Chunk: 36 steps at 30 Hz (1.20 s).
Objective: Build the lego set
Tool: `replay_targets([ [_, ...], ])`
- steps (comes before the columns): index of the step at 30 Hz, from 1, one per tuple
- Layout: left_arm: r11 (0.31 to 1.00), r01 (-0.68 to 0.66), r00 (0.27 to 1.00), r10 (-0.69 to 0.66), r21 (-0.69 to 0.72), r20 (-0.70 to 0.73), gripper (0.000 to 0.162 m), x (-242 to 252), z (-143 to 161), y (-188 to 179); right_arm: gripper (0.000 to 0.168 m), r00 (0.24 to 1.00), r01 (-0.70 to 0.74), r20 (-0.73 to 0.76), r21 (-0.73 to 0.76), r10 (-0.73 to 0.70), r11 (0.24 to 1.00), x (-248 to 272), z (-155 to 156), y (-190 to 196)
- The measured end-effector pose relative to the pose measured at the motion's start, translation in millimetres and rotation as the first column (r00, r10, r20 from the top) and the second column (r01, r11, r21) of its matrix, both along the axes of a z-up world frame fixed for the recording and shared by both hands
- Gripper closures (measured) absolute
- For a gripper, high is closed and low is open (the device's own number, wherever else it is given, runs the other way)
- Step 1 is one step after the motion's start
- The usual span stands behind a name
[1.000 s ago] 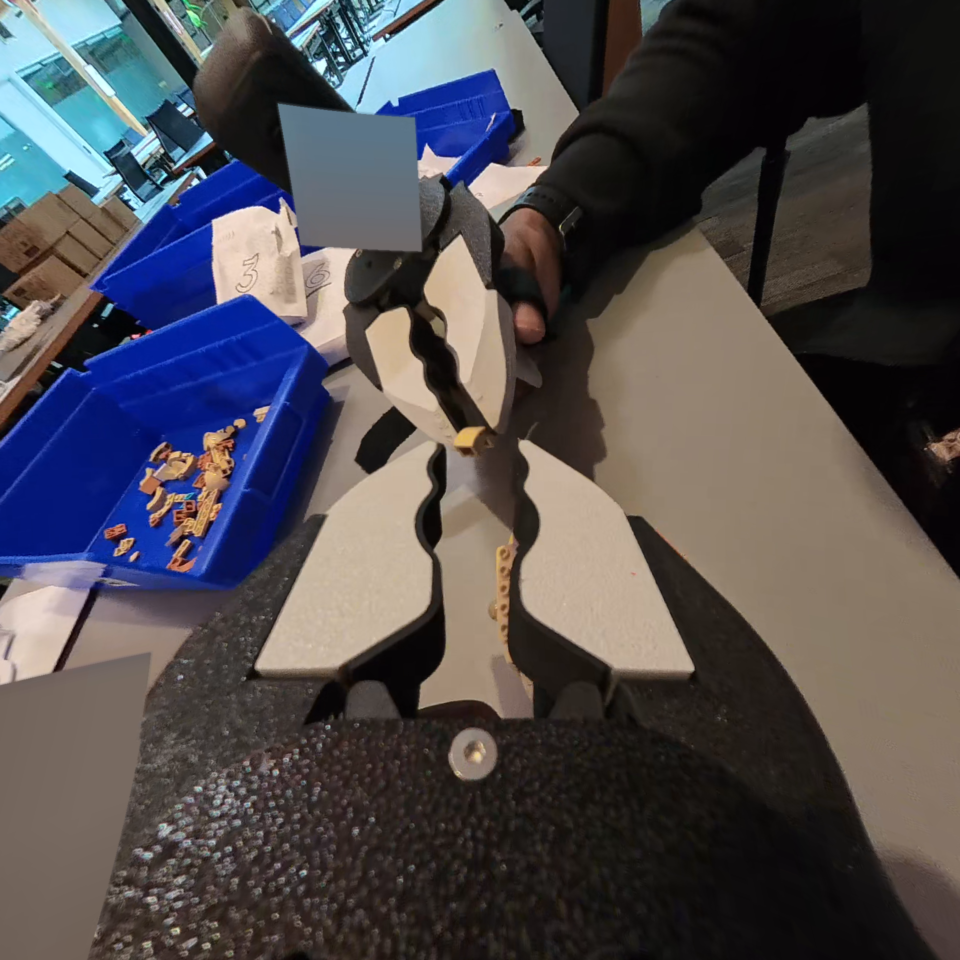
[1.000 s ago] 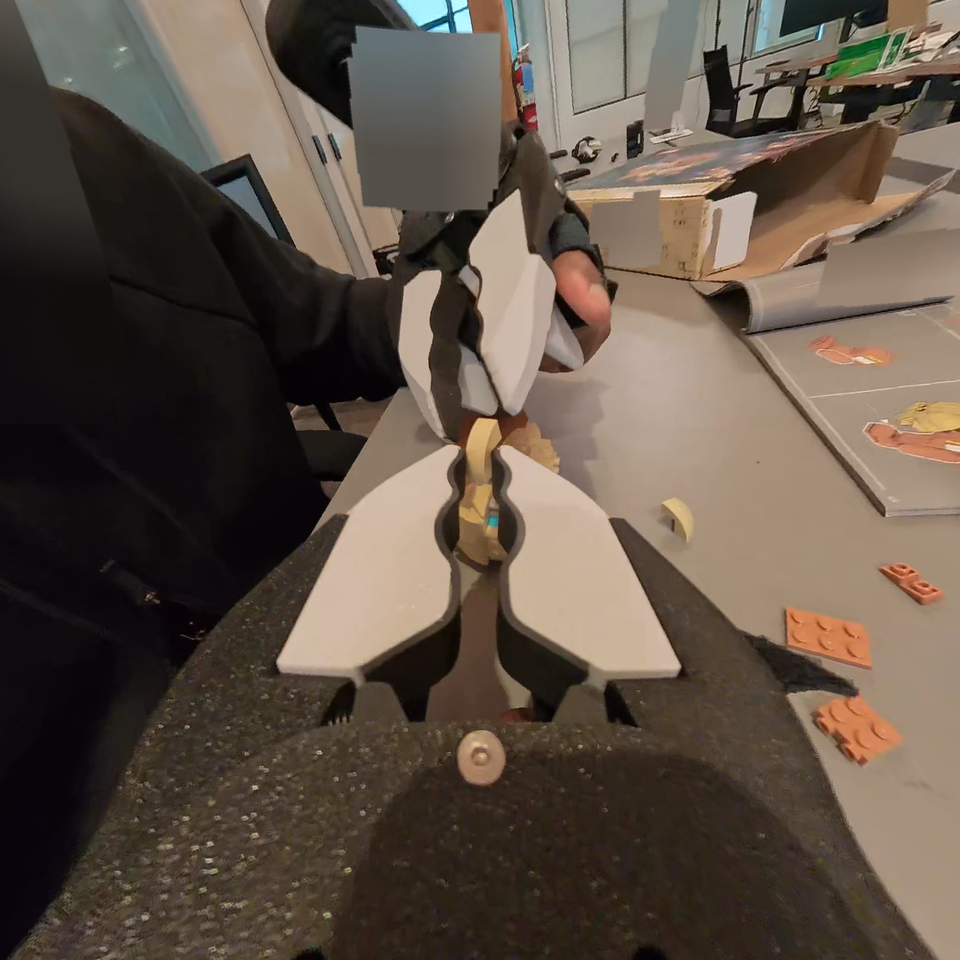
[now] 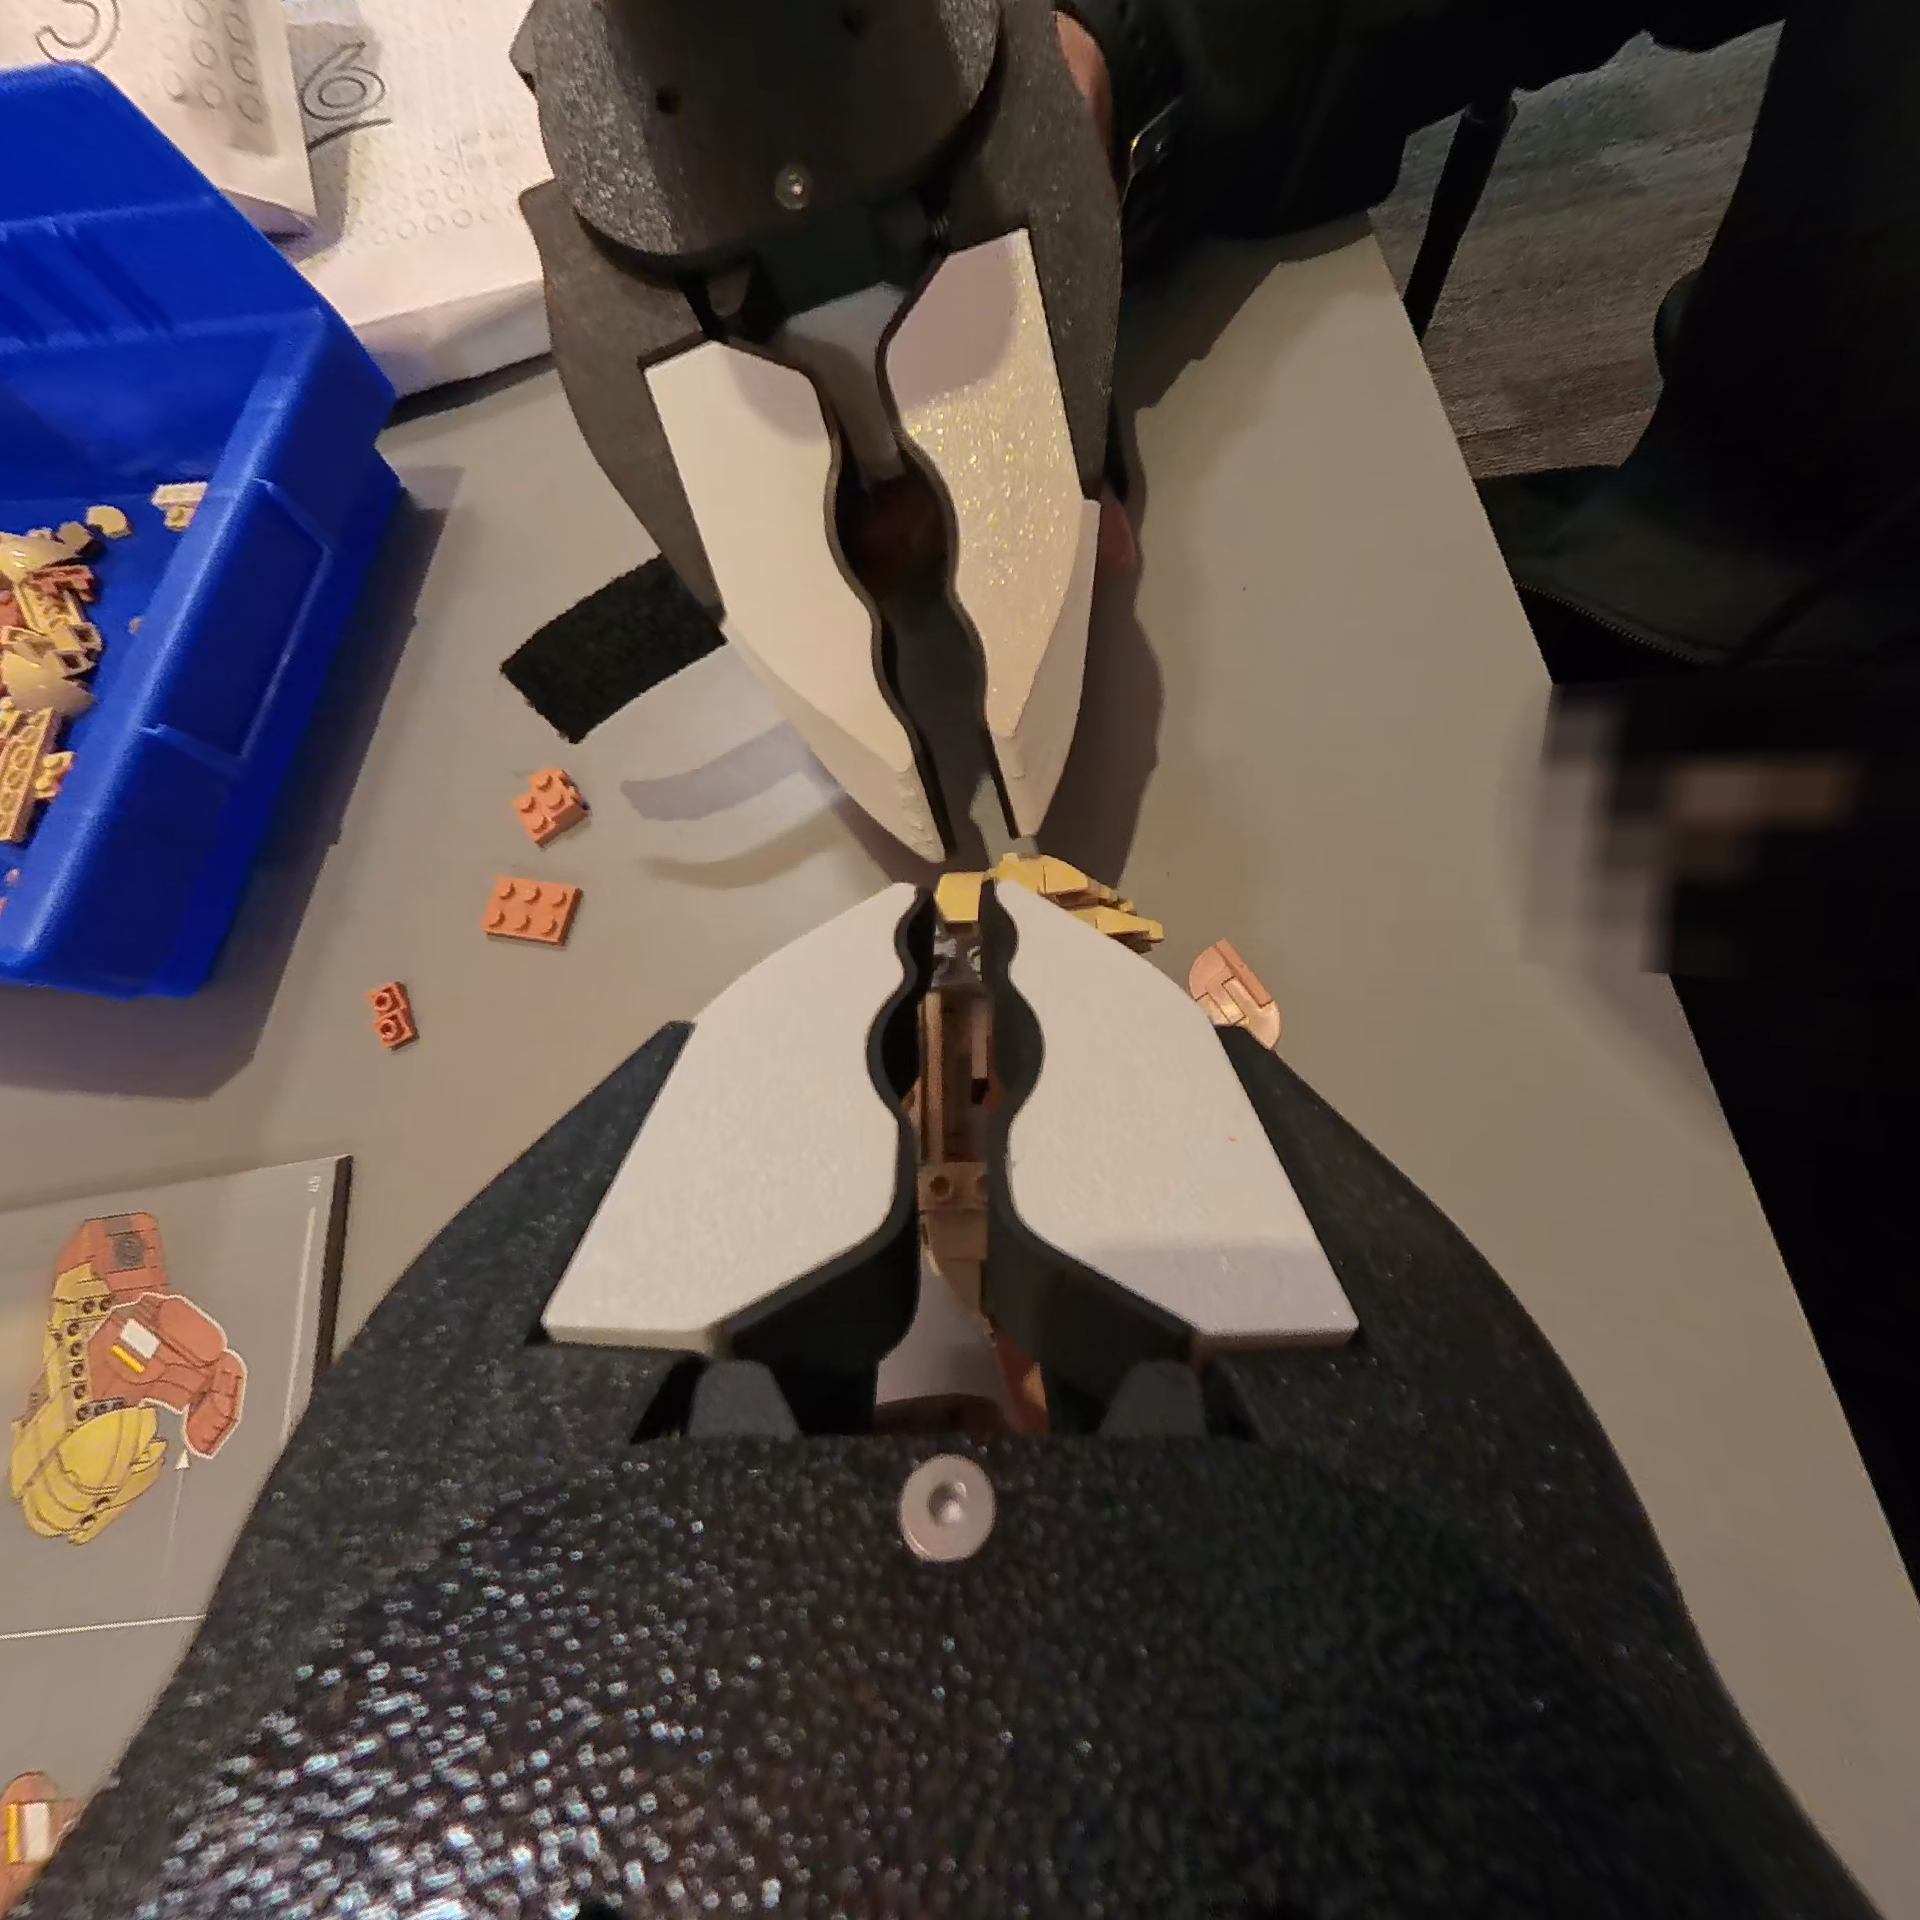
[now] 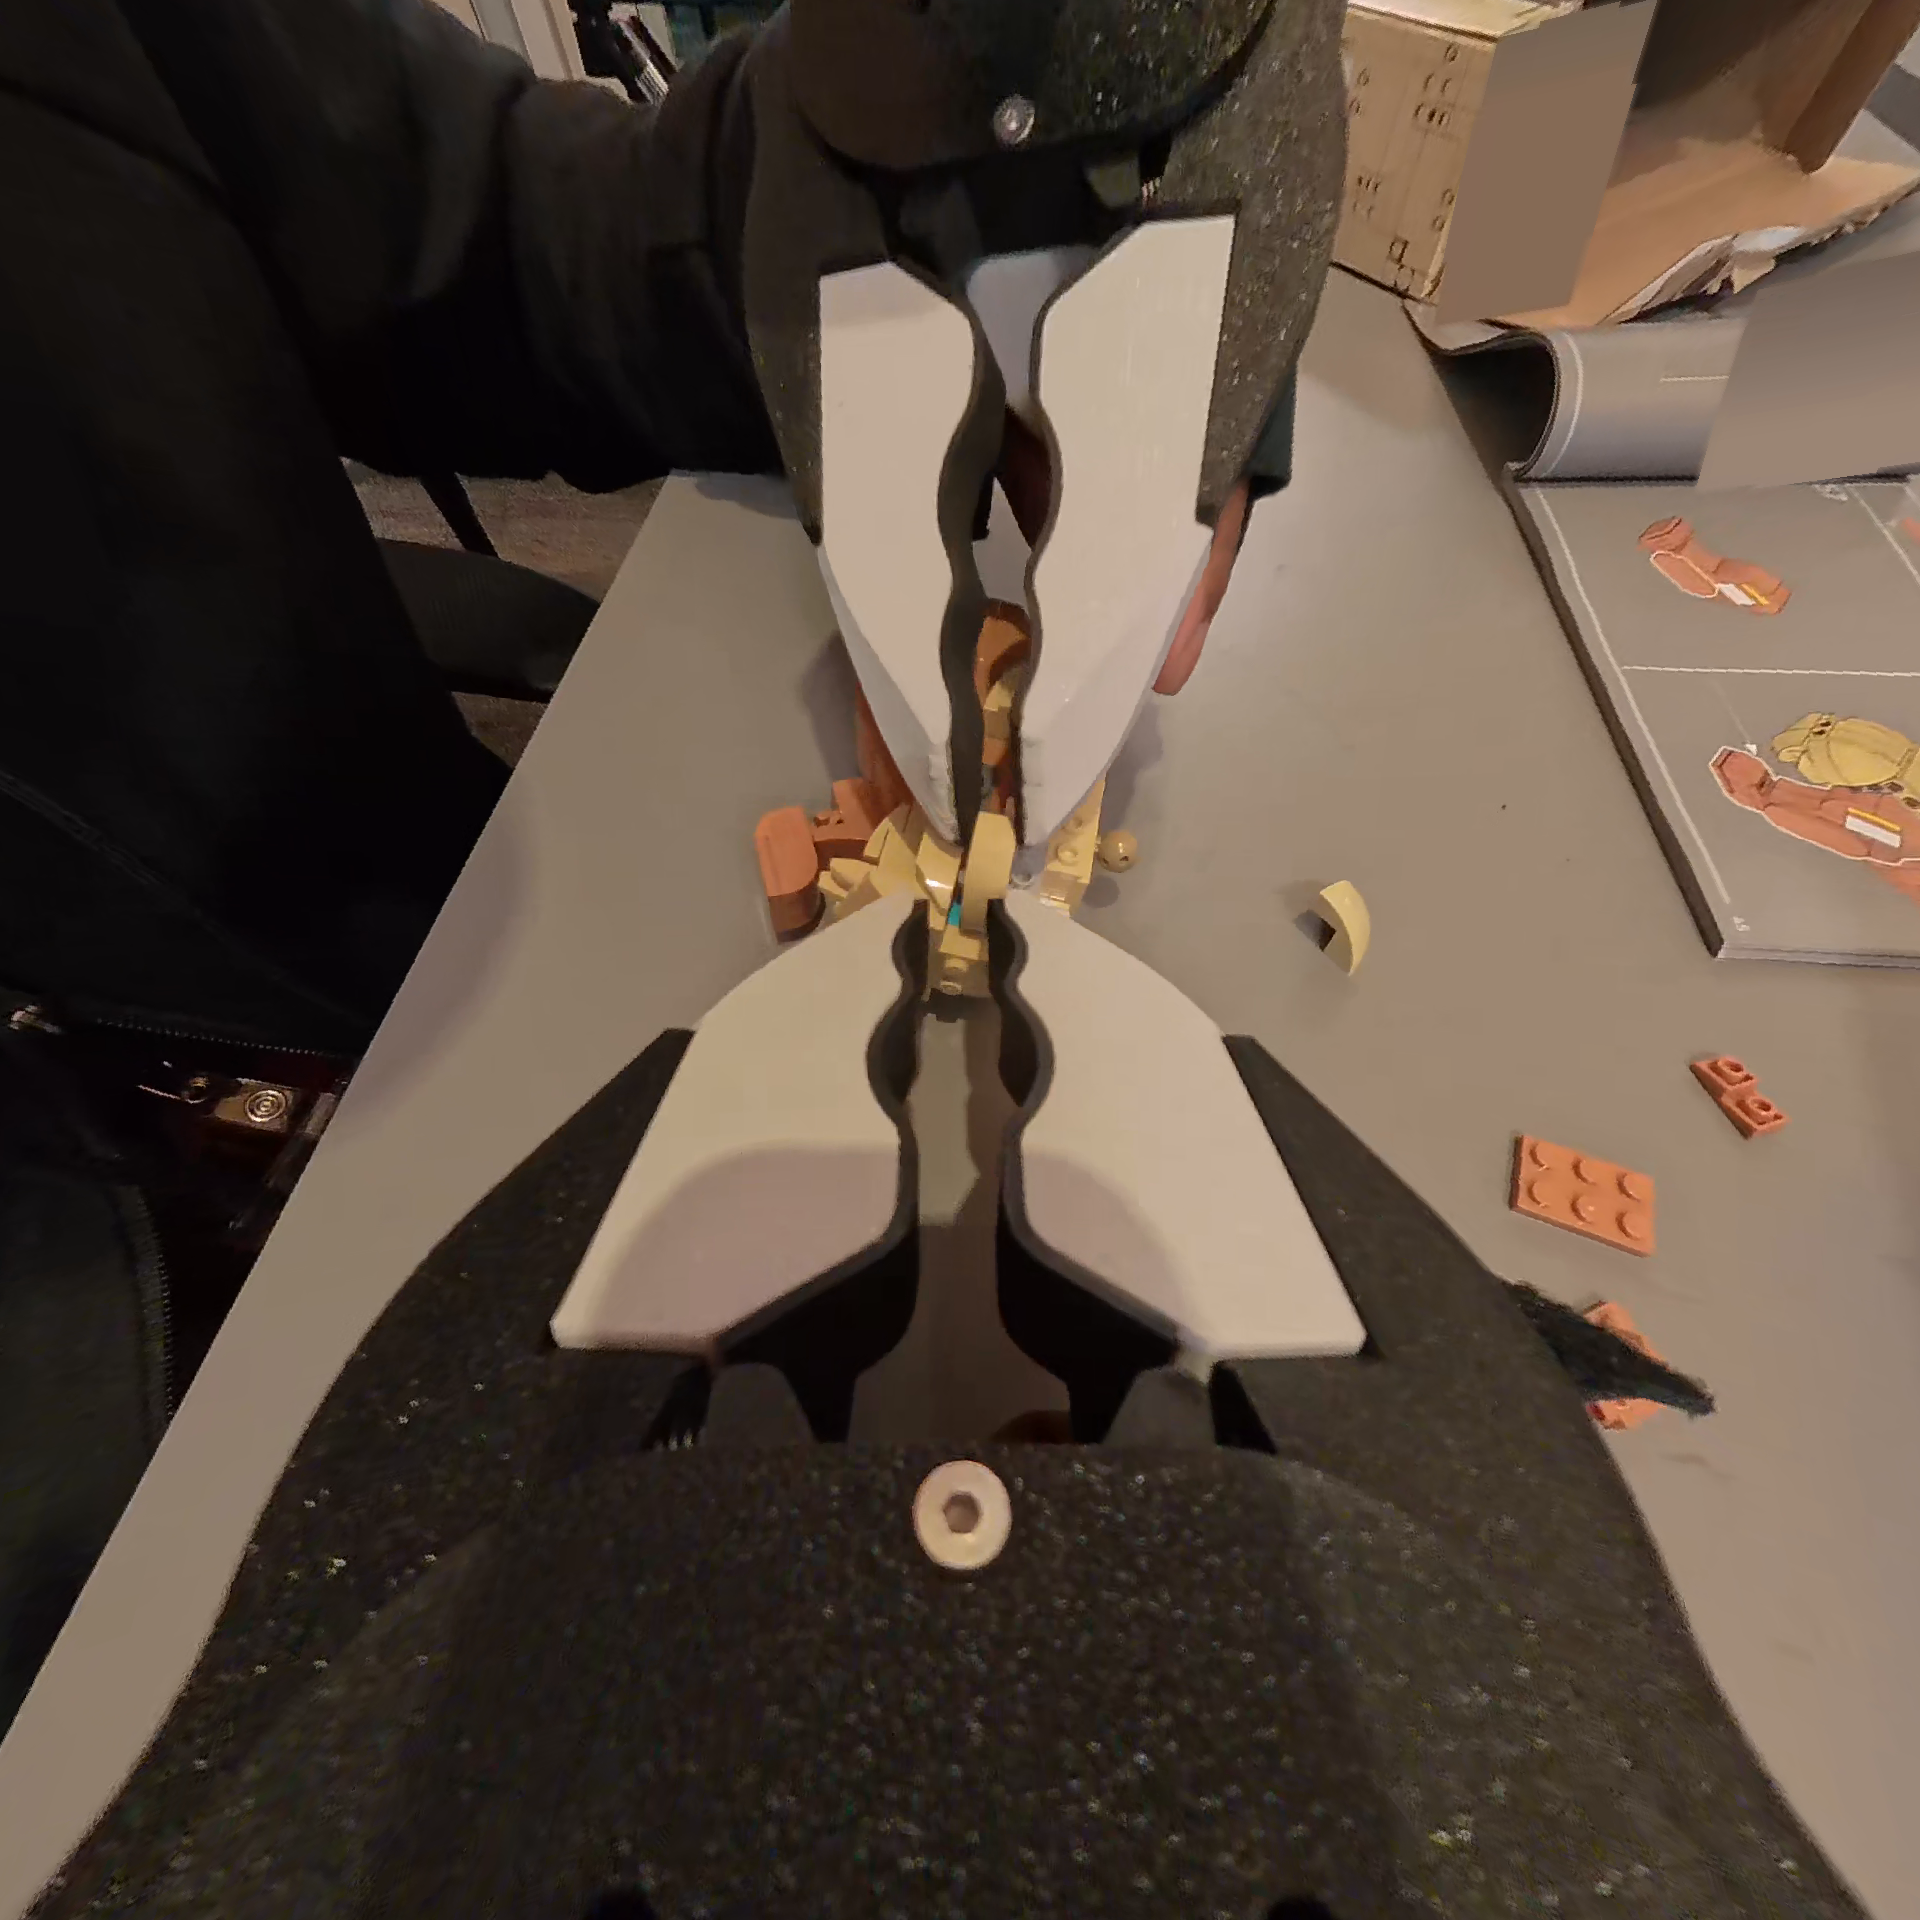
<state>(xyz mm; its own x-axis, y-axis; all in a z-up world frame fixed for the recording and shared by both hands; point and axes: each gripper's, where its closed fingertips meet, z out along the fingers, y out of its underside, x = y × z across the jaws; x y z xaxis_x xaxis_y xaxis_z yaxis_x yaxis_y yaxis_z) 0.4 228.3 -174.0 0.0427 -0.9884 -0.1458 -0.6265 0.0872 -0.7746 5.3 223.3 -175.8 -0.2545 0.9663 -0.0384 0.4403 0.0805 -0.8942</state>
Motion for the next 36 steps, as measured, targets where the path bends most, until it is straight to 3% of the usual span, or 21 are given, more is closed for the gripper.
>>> replay_targets([
  [22, 0.999, 0.019, 1.000, -0.020, -0.043, -0.018, 0.154, -2.1, -3.1, -5.1, 0.146, 0.998, -0.026, 0.060, 0.027, 0.024, 0.999, -1.4, -8.8, -4.2],
  [36, 0.999, 0.029, 0.999, -0.030, -0.040, -0.012, 0.153, -0.3, -3.3, -5.4, 0.148, 0.997, -0.046, 0.066, 0.030, 0.044, 0.998, -0.4, -9.8, -7.0],
])
